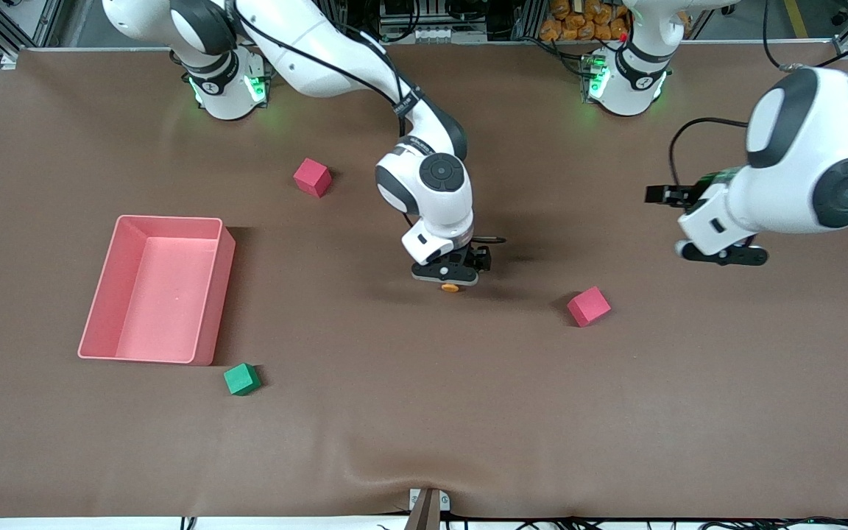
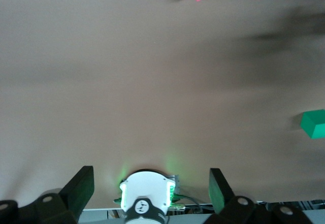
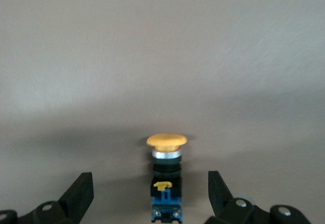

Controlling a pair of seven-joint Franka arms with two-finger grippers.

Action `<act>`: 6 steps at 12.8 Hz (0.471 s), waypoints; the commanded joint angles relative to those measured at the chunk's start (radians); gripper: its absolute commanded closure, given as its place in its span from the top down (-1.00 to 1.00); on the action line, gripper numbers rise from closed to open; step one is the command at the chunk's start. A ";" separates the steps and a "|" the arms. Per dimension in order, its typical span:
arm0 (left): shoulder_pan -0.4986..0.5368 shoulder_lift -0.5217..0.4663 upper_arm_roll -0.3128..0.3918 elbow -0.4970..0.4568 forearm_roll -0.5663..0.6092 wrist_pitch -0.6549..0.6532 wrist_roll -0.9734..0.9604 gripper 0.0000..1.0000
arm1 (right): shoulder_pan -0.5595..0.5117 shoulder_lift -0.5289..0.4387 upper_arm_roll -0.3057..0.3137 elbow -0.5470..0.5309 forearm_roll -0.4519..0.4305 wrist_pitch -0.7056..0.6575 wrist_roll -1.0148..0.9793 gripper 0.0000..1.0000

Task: Place and upright button with both arms
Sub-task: 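Open and withdraw the right gripper while the left gripper reaches the button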

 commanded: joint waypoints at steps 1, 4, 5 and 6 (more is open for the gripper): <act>-0.034 0.057 -0.001 0.014 0.004 0.013 -0.042 1.00 | -0.075 -0.149 0.011 -0.077 -0.002 -0.118 -0.096 1.00; -0.065 0.113 -0.016 0.015 -0.018 0.057 -0.059 1.00 | -0.171 -0.392 0.014 -0.313 0.008 -0.121 -0.256 1.00; -0.094 0.133 -0.018 0.015 -0.033 0.083 -0.095 1.00 | -0.205 -0.466 0.014 -0.384 0.010 -0.124 -0.308 1.00; -0.124 0.140 -0.018 0.017 -0.059 0.109 -0.149 1.00 | -0.240 -0.532 0.014 -0.439 0.010 -0.159 -0.369 1.00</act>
